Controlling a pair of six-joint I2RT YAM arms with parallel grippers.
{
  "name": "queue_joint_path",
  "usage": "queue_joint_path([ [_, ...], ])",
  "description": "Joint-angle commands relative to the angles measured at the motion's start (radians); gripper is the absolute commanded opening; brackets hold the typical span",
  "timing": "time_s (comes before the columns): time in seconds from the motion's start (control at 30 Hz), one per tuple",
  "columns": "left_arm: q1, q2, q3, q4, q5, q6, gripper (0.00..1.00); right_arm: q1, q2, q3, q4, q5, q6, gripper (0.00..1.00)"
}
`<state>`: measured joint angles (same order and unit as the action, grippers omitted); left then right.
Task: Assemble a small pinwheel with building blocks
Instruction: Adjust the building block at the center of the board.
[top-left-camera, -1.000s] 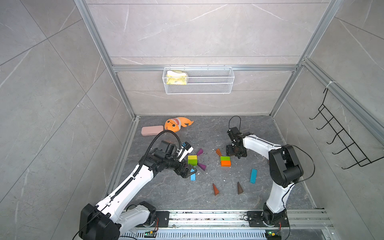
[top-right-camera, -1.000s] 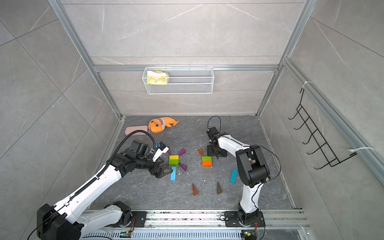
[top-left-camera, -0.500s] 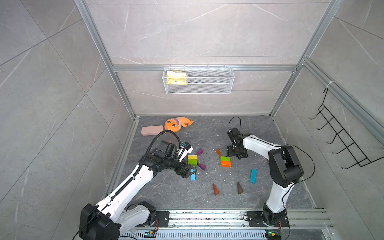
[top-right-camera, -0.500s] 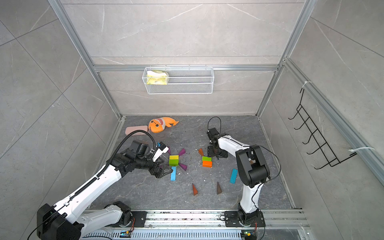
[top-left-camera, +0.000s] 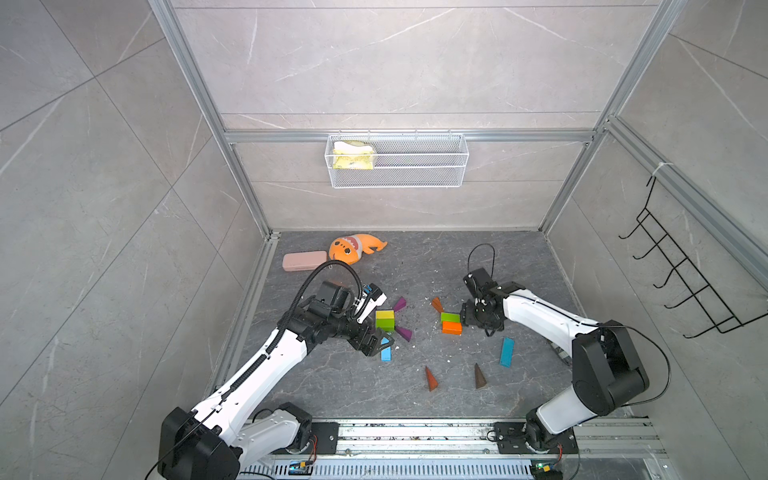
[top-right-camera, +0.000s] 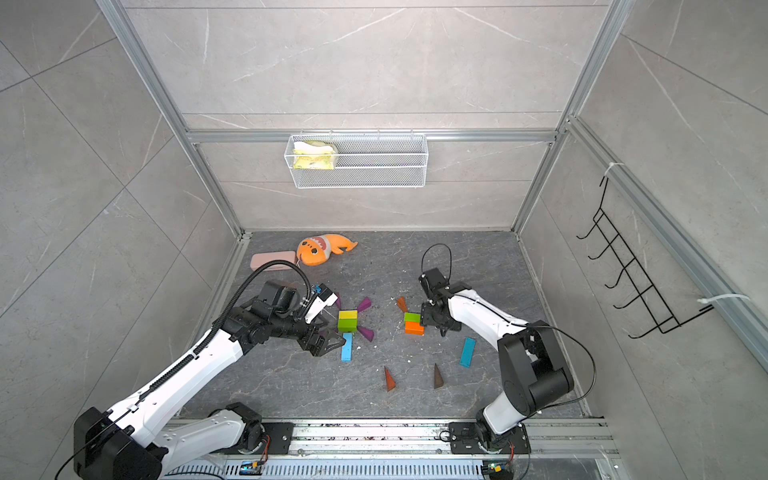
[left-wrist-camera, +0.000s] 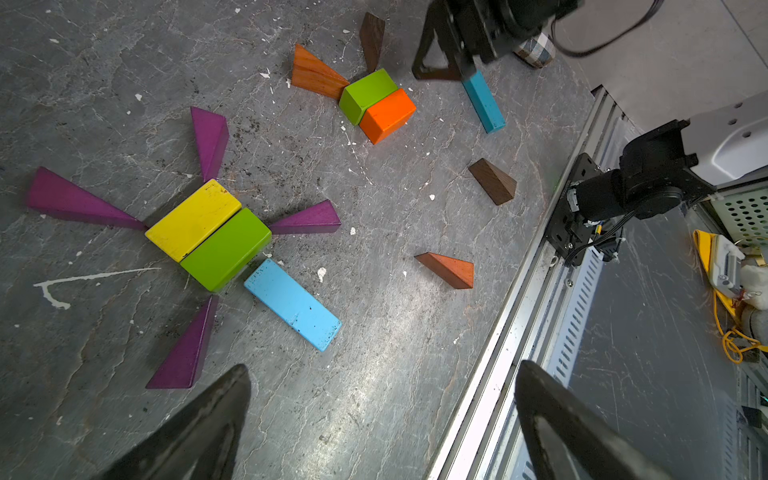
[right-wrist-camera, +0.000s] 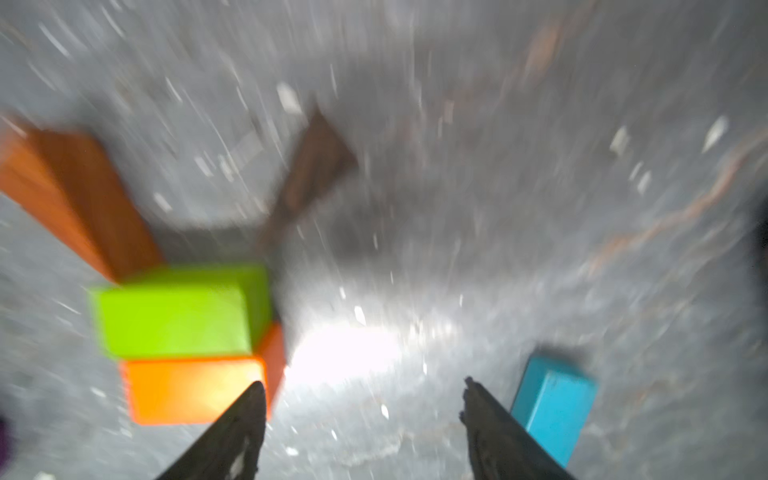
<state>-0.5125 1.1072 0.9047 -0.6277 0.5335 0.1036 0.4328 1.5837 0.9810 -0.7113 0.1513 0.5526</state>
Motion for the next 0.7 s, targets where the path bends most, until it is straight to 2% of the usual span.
queue_joint_path([
  [0.0,-0.004,0.012,0.034,-0.005,0.021,0.009,1.00,0.055,-0.019,-0.076,-0.018,-0.025,0.096,0.73],
  [0.17,-0.003,0.008,0.033,-0.005,0.029,0.006,1.00,0.095,-0.011,-0.074,-0.010,-0.011,0.116,0.73],
  [0.67,-0.006,0.006,0.031,-0.005,0.030,0.008,1.00,0.096,0.068,0.008,-0.014,0.061,0.119,0.73],
])
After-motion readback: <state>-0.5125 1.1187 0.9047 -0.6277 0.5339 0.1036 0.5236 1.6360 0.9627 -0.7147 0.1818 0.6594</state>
